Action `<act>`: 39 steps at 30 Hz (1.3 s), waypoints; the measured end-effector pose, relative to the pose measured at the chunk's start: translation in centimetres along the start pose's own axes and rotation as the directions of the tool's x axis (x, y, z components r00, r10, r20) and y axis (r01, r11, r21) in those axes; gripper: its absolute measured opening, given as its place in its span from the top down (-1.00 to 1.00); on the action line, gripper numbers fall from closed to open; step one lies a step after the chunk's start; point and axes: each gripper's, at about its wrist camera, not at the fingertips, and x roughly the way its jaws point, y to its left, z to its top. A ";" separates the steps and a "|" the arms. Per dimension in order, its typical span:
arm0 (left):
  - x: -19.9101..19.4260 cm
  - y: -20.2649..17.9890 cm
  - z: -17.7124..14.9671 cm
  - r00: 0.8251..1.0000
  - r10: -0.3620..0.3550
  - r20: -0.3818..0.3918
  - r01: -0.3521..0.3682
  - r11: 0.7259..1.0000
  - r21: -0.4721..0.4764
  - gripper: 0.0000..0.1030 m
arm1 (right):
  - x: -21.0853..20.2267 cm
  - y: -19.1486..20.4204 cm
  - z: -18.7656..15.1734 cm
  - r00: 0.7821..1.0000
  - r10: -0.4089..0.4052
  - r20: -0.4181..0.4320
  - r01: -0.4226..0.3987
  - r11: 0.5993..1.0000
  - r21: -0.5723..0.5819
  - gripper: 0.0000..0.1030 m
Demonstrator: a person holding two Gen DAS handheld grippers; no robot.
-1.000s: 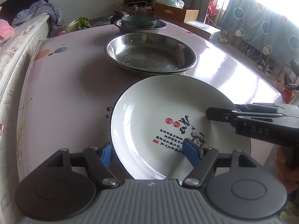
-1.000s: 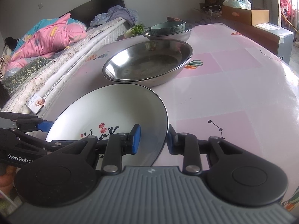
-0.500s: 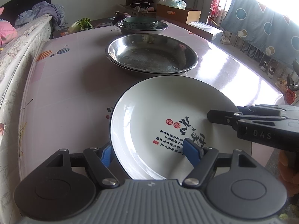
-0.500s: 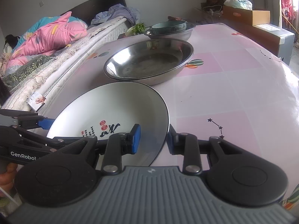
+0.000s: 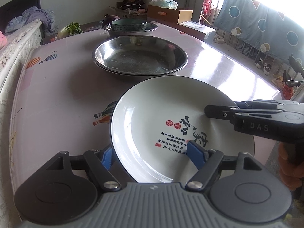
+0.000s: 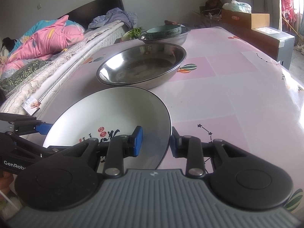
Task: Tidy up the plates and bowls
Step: 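Hold the white plate raised with both grippers beside the steel plates, then carry the white plate over the stacked steel plates with both grippers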
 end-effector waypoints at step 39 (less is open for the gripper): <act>-1.1 0.0 0.3 0.998 0.009 0.065 -0.003 0.996 -0.088 -0.32 | -0.6 0.0 0.5 0.998 -0.006 0.058 0.002 0.997 0.071 0.36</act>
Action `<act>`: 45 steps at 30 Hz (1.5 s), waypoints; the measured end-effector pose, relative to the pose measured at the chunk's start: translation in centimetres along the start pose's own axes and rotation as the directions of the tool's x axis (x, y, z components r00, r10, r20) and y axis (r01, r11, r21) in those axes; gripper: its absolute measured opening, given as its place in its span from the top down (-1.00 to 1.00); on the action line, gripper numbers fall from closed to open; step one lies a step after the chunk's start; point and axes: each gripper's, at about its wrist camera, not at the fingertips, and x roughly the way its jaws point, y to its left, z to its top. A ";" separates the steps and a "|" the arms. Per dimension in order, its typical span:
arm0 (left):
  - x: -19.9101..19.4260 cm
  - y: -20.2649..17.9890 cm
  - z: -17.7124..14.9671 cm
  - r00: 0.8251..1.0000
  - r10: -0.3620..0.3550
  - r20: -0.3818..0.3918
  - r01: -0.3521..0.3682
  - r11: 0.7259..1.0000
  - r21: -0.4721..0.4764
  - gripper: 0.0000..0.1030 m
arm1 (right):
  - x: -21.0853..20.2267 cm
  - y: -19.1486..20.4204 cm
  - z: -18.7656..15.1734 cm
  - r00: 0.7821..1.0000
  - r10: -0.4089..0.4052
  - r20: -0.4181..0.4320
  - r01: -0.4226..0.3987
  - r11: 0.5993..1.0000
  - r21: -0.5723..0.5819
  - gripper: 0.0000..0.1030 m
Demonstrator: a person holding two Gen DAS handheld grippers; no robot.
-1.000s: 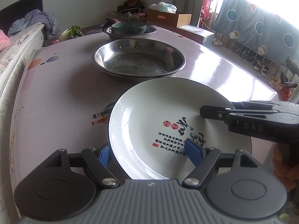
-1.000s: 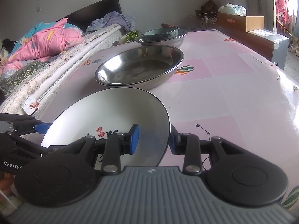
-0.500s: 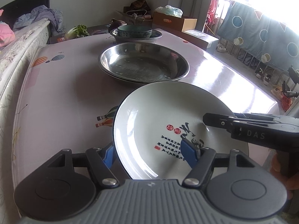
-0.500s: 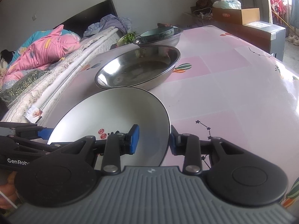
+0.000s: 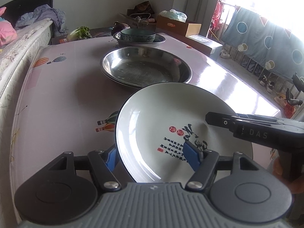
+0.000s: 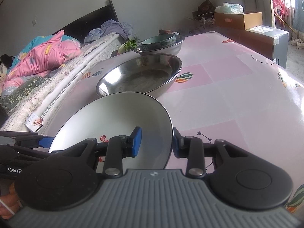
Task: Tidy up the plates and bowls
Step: 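Carry the white plate over the stacked steel plates with both grippers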
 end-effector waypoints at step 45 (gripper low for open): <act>-0.8 -0.2 0.0 0.999 0.035 -0.018 -0.035 0.999 0.019 0.09 | -1.6 0.1 -1.6 0.999 -0.033 0.008 0.034 0.997 -0.066 0.42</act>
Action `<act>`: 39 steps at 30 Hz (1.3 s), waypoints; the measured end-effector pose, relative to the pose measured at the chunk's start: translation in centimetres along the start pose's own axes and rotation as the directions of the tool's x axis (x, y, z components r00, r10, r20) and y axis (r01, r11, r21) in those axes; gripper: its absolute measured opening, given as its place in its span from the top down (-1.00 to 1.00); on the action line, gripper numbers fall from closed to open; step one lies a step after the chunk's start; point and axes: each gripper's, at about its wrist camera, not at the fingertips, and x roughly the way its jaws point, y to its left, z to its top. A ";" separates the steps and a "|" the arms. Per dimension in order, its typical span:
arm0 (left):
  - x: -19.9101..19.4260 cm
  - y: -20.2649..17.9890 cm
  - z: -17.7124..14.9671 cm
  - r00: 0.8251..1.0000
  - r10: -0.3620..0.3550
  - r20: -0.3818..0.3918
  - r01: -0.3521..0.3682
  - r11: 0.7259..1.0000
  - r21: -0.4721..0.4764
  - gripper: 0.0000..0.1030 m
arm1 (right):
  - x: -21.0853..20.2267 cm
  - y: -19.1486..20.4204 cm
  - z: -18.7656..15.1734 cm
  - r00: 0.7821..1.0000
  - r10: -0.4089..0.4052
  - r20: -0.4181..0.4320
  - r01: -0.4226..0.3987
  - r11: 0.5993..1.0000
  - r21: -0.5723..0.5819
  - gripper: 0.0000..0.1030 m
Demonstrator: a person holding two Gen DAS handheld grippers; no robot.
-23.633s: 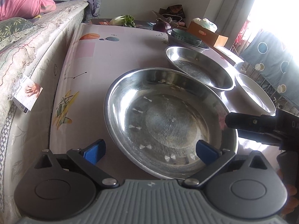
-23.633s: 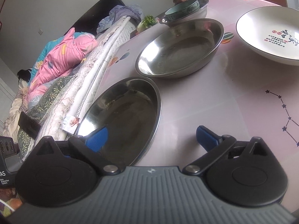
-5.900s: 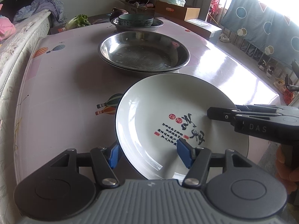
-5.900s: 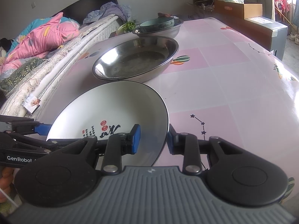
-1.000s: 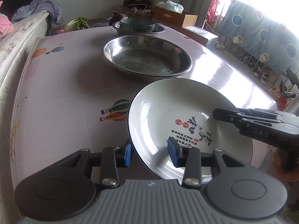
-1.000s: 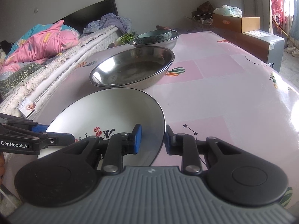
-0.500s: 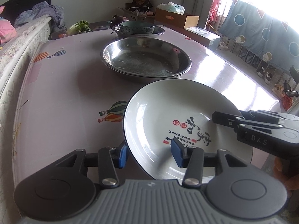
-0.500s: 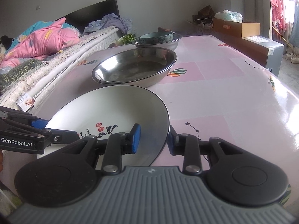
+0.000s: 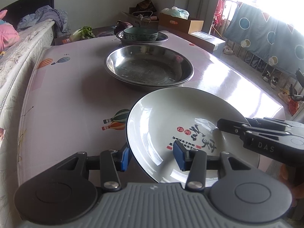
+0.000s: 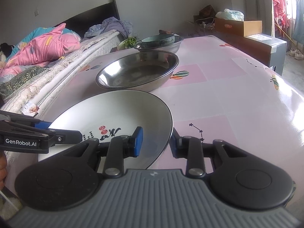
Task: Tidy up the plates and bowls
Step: 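Carry the white plate over the stacked steel plates with both grippers, then lower the white plate onto the steel plates and open both grippers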
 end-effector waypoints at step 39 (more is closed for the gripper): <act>-1.4 1.5 7.3 0.991 0.024 0.131 -0.016 0.998 -0.062 0.09 | 1.9 0.1 8.5 0.997 0.043 0.062 -0.042 0.999 -0.017 0.42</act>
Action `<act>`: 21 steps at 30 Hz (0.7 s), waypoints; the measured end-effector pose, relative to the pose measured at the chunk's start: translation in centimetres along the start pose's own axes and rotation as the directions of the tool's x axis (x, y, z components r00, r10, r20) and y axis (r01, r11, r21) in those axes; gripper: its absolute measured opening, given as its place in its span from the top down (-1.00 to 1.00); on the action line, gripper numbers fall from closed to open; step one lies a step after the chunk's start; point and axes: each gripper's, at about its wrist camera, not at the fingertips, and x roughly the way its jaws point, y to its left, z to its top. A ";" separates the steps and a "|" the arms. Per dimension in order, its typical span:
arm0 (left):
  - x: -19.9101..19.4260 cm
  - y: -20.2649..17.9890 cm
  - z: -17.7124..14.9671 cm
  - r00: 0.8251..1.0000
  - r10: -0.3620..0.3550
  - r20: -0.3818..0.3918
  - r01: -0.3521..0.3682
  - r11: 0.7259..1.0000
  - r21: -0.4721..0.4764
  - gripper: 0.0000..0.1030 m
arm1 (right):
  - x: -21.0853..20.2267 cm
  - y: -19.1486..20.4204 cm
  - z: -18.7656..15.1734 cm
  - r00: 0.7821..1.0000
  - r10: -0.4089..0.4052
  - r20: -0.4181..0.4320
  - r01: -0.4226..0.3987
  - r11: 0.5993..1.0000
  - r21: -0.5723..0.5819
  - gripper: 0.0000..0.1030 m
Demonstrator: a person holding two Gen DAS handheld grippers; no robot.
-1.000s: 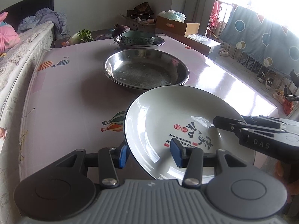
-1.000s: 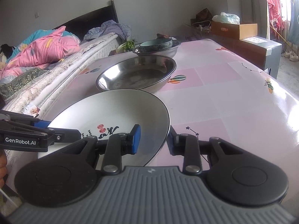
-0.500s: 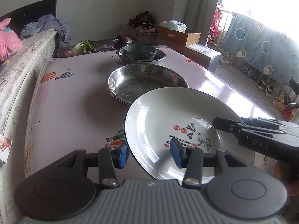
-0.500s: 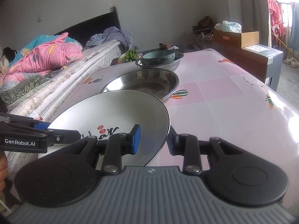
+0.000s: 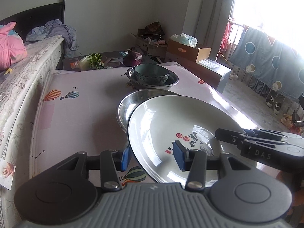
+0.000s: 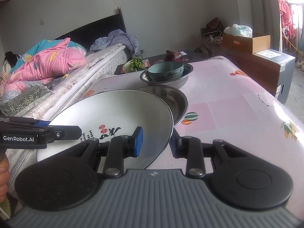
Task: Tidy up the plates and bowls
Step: 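Lower the white plate onto the steel plates and open both grippers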
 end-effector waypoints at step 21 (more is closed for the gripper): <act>7.2 3.8 3.4 0.994 -0.047 -0.102 0.036 0.994 -0.106 0.11 | 8.4 -1.6 4.2 0.993 -0.021 -0.115 0.027 0.998 0.055 0.43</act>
